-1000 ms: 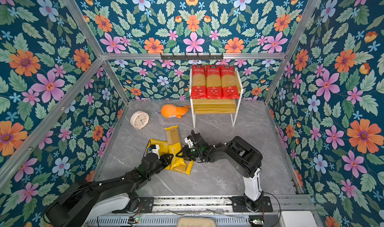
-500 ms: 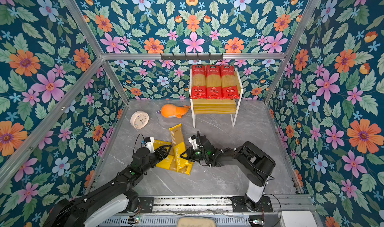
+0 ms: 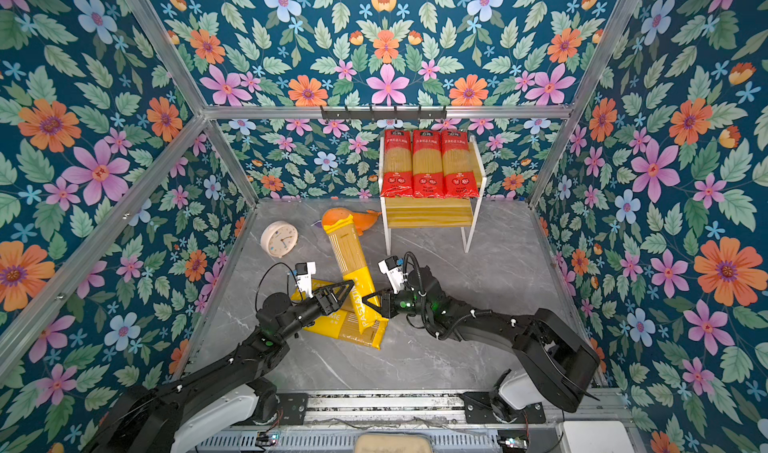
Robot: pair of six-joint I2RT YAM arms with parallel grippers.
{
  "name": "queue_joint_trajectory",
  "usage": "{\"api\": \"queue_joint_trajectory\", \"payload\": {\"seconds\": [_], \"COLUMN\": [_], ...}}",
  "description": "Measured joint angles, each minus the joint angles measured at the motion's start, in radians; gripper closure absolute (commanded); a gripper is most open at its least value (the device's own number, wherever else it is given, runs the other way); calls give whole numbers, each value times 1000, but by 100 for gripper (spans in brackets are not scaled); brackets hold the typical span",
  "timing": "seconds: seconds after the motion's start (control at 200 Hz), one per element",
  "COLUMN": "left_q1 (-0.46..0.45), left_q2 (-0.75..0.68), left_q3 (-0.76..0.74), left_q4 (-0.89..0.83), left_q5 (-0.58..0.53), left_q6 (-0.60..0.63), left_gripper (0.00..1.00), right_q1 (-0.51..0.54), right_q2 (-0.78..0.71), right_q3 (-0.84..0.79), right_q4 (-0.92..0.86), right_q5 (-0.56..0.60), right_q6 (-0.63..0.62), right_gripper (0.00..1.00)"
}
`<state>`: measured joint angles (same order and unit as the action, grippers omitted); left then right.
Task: Place and organize the pasta boxes and bags onto the shelf
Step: 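Lift the yellow bag upright with the right gripper while the left gripper steadies it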
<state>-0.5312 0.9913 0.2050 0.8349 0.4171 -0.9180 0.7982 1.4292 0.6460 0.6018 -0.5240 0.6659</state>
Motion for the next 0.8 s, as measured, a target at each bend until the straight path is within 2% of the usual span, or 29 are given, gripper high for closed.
{"api": "queue_joint_trajectory", "payload": {"seconds": [0.17, 0.41, 0.525, 0.63, 0.715, 0.8], "left_q1": [-1, 0, 0, 0, 0, 0], "left_q2": [28, 34, 39, 54, 70, 82], "left_q3": [-1, 30, 37, 45, 56, 63], "left_q4": [143, 199, 220, 245, 257, 259], "left_q5": [60, 102, 103, 105, 114, 123], "left_q6": [1, 29, 39, 45, 38, 38], "left_gripper": [27, 43, 60, 71, 78, 82], "right_q1": [-1, -2, -2, -3, -4, -4], "right_q2": [-26, -46, -50, -50, -49, -49], "right_q3": [-6, -18, -22, -27, -34, -47], "right_q4": [57, 92, 124, 138, 145, 160], "right_q5": [-62, -101, -104, -95, -75, -56], "right_q6": [-15, -15, -14, -14, -15, -14], "right_gripper": [100, 100, 100, 100, 91, 77]}}
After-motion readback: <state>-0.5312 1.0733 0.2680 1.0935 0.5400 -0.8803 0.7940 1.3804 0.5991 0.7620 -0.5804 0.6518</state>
